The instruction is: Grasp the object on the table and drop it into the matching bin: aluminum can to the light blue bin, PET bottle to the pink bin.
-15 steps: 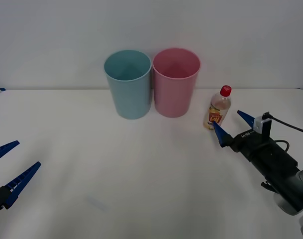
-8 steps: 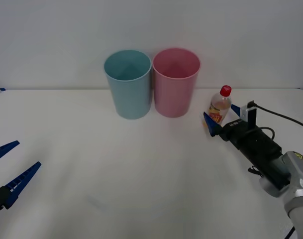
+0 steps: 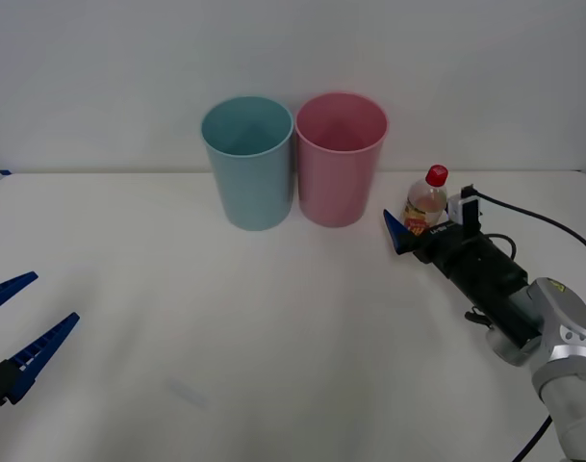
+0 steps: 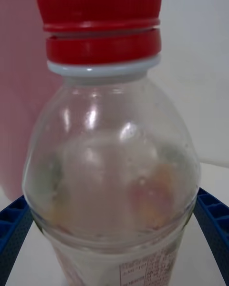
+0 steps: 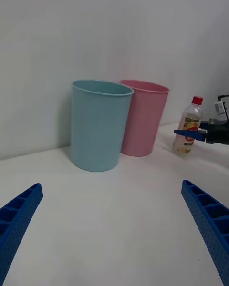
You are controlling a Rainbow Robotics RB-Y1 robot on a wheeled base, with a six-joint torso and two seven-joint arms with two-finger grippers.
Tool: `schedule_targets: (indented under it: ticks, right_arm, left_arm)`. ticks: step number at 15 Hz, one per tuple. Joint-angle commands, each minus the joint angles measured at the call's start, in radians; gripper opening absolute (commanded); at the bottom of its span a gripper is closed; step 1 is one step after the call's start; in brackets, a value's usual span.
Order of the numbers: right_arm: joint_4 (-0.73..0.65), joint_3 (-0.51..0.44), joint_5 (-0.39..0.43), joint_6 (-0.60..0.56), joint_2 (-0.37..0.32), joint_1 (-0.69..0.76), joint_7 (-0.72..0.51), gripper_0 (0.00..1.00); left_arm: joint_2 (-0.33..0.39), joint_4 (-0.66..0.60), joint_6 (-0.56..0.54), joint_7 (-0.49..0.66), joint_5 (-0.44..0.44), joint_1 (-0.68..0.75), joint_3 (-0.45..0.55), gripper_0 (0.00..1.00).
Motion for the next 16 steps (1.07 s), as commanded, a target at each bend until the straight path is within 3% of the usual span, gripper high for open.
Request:
schedule_targets:
  ticks: [1,2,3,12,16]
  right_arm:
    - [0.0,0.0,-0.003,-0.002,0.0,0.0,0.01,0.24]
    - [0.0,0.0,-0.005,-0.002,0.0,0.0,0.012,0.03]
    - [0.0,0.0,-0.005,-0.002,0.0,0.0,0.012,0.0]
    - [-0.014,-0.006,-0.018,-0.077,-0.003,0.006,0.015,0.0]
    - [-0.184,0.02,-0.017,-0.074,-0.014,0.081,-0.017,0.0]
  left_arm:
    - [0.0,0.0,0.0,0.0,0.0,0.0,0.0,1.0]
    - [0.0,0.0,0.0,0.0,0.0,0.0,0.0,1.0]
    - [0.0,0.0,0.0,0.0,0.0,0.0,0.0,1.0]
    - [0.0,0.0,0.0,0.0,0.0,0.0,0.0,1.0]
    - [0.0,0.0,0.0,0.0,0.0,0.0,0.0,1.0]
